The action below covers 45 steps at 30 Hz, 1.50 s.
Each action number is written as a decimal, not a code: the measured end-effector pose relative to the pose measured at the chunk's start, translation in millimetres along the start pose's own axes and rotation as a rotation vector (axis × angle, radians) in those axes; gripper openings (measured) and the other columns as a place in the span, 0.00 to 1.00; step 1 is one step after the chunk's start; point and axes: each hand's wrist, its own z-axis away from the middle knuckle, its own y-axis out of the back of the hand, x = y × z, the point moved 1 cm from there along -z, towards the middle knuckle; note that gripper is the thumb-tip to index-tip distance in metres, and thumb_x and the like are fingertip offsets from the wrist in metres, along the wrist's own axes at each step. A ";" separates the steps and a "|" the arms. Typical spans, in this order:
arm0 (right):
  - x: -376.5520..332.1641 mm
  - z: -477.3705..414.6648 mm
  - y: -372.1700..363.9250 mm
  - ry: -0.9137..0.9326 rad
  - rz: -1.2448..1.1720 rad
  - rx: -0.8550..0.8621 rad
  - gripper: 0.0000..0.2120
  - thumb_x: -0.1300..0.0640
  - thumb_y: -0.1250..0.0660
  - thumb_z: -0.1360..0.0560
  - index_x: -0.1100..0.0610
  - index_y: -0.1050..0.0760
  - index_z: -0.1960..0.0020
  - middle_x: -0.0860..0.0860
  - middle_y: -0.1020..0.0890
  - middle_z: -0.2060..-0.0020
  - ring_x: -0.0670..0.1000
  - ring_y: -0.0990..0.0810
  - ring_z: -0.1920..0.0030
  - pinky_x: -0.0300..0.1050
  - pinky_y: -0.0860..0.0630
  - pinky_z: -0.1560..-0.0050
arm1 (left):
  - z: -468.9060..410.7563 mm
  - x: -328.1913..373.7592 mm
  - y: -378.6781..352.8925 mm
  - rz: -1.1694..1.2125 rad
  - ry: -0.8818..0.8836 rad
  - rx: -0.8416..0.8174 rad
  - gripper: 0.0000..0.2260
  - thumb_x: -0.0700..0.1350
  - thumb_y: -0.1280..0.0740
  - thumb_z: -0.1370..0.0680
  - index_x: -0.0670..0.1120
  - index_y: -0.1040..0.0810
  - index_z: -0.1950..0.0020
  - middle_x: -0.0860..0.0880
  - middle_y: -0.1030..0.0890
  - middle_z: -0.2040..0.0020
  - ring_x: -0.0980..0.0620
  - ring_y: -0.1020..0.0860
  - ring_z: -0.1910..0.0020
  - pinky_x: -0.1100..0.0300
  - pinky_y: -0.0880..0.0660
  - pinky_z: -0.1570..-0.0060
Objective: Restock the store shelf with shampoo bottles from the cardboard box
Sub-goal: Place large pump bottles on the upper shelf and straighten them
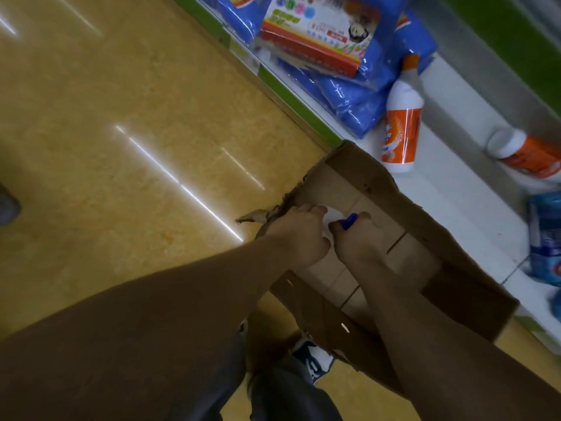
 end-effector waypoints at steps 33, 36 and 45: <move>-95.7 565.5 583.5 0.672 -0.562 0.233 0.23 0.38 0.24 0.41 0.41 0.21 0.48 0.47 0.23 0.68 0.46 0.24 0.69 0.51 0.26 0.63 | 515.9 441.7 336.4 0.289 -0.560 0.185 0.18 0.40 0.22 0.29 0.52 0.21 0.42 0.54 0.15 0.49 0.57 0.17 0.49 0.57 0.20 0.49; -84.7 608.7 614.9 0.744 -0.638 0.238 0.31 0.42 0.20 0.45 0.46 0.21 0.44 0.46 0.19 0.58 0.48 0.20 0.63 0.50 0.20 0.56 | 580.9 496.4 366.3 0.328 -0.672 0.243 0.17 0.38 0.24 0.28 0.48 0.20 0.41 0.50 0.14 0.49 0.52 0.16 0.48 0.57 0.19 0.50; -82.8 702.6 694.9 0.981 -0.714 0.490 0.25 0.46 0.20 0.38 0.46 0.22 0.43 0.44 0.14 0.51 0.47 0.15 0.51 0.54 0.18 0.46 | 702.9 635.4 403.0 0.277 -0.942 0.434 0.18 0.42 0.24 0.28 0.47 0.21 0.40 0.50 0.14 0.50 0.52 0.15 0.49 0.52 0.19 0.48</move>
